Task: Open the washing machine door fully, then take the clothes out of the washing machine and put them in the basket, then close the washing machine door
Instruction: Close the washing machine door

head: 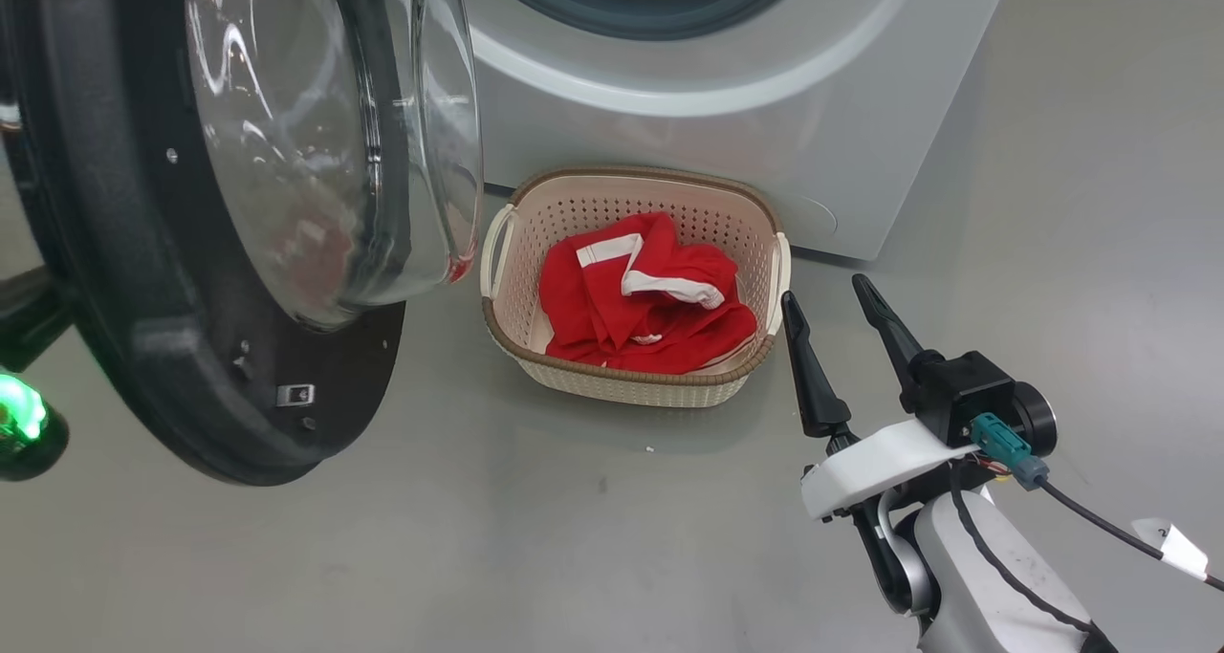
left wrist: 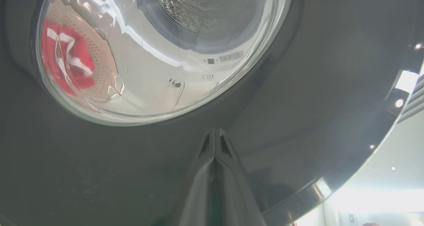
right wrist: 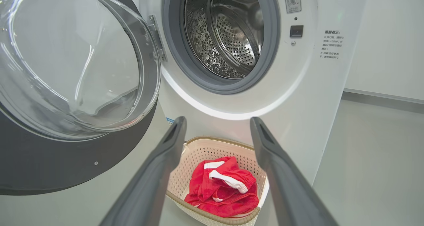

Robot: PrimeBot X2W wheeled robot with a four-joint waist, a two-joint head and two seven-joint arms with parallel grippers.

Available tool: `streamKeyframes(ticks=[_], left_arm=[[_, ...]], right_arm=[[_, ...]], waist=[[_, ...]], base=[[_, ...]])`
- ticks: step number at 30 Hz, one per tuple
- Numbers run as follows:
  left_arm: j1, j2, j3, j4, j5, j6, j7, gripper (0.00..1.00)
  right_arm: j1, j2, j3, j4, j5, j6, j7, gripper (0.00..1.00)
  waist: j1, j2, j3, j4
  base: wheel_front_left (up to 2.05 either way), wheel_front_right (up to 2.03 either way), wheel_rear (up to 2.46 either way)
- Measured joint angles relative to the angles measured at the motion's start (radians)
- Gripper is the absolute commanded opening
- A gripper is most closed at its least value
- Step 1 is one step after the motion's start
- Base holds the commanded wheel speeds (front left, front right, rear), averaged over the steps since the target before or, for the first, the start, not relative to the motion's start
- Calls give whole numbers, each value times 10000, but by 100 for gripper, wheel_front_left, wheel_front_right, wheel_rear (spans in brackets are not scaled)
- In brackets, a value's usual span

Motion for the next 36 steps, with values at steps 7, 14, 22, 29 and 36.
streamKeyframes(ticks=[7,14,22,29,36], left_arm=[[340,-738,35,-591,-337,15,27,0],[679,-1482,10,-1262,-535,280,113,0],[941,-2142,59,-2163,-895,732,98,0],[998,-2508,140,-2959,-1122,1281,-174,0],[1099,-2594,173,-3538,-1233,1730,-533,0]], right_arm=[[193,6,-17,-56,96,-2,0,100],[227,10,65,-128,178,-4,0,100],[301,12,188,-288,207,-19,0,100],[304,12,213,-495,249,-228,0,100],[296,12,270,-677,326,-284,0,100]], waist=[[0,0,-188,-142],[0,0,-326,-343],[0,0,-268,-643],[0,0,-5,-1022],[0,0,216,-1505]], base=[[0,0,0],[0,0,0],[0,0,0],[0,0,0],[0,0,0]])
